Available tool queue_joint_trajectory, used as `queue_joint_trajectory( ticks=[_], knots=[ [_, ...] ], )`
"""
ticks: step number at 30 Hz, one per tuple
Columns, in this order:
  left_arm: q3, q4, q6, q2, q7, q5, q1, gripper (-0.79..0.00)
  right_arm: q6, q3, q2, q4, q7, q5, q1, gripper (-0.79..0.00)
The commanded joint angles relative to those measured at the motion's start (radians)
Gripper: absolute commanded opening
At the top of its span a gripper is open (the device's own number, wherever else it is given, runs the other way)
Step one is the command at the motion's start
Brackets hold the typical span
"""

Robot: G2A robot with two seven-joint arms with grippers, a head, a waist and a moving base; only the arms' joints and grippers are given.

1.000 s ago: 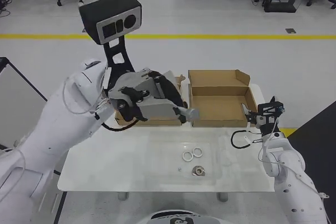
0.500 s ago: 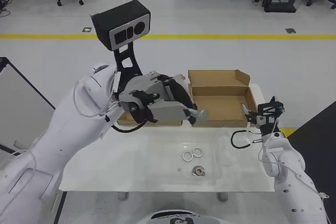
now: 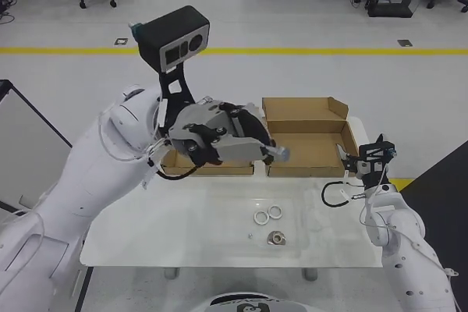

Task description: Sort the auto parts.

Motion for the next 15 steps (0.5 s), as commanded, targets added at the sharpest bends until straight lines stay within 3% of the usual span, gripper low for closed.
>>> queue_joint_trajectory(
  ticks=[1, 10, 15],
  knots=[
    [-0.013, -0.036, 0.000, -0.009, 0.000, -0.087, 0.014, -0.785, 0.000, 0.000, 0.000, 0.000, 0.000, 0.000, 0.000, 0.000],
    [-0.079, -0.104, 0.000, -0.074, 0.000, -0.239, 0.074, -0.785, 0.000, 0.000, 0.000, 0.000, 0.000, 0.000, 0.000, 0.000],
    [-0.082, -0.080, 0.000, -0.099, 0.000, -0.212, 0.081, -0.785, 0.000, 0.000, 0.000, 0.000, 0.000, 0.000, 0.000, 0.000]
  ],
)
